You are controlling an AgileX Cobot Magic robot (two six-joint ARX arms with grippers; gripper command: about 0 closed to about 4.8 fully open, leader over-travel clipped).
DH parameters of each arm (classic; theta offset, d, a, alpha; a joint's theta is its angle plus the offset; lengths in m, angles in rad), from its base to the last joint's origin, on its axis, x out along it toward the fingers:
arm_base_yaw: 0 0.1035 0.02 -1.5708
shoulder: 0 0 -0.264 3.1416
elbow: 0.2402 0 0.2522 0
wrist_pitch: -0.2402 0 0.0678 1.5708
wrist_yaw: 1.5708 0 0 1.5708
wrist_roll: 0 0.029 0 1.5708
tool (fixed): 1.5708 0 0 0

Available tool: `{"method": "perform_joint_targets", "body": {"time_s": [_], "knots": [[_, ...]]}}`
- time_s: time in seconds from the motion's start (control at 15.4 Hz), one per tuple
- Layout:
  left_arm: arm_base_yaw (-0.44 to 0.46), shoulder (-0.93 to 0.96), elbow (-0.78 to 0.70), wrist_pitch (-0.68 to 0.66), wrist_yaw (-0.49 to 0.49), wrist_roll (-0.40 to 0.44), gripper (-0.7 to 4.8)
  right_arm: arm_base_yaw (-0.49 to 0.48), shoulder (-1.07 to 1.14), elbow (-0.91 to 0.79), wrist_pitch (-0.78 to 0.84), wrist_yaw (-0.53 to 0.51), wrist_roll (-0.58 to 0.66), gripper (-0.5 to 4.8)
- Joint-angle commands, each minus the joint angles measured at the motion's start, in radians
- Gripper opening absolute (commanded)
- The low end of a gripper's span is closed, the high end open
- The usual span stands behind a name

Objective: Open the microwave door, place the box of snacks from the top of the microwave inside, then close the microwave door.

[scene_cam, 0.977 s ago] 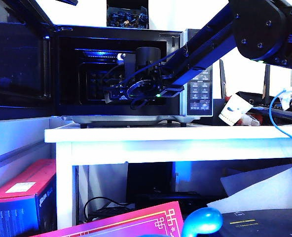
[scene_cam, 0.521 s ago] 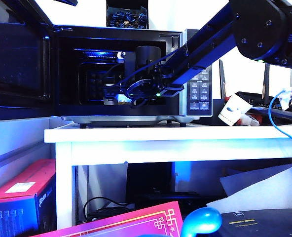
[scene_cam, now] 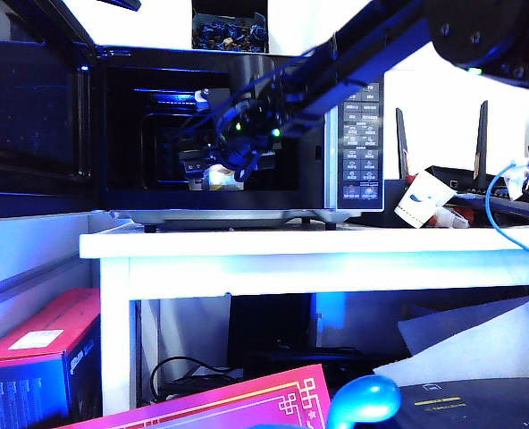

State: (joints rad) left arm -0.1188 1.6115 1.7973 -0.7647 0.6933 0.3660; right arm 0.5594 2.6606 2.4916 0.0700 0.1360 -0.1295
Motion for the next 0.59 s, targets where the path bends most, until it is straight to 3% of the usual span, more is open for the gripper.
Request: {"method": "perform_joint_targets", "body": {"time_s": [0.07,0.59], "knots": [[0.001,-0.004,0.002,0.004,0.007,0.001,-0.05,0.004,-0.053,0.007,-0.103,0.005,-0.010,4.79],[0.001,-0.004,0.002,0.022,0.008,0.001,-0.05,0.004,-0.167,0.007,-0.452,0.019,-0.035,4.79]]}}
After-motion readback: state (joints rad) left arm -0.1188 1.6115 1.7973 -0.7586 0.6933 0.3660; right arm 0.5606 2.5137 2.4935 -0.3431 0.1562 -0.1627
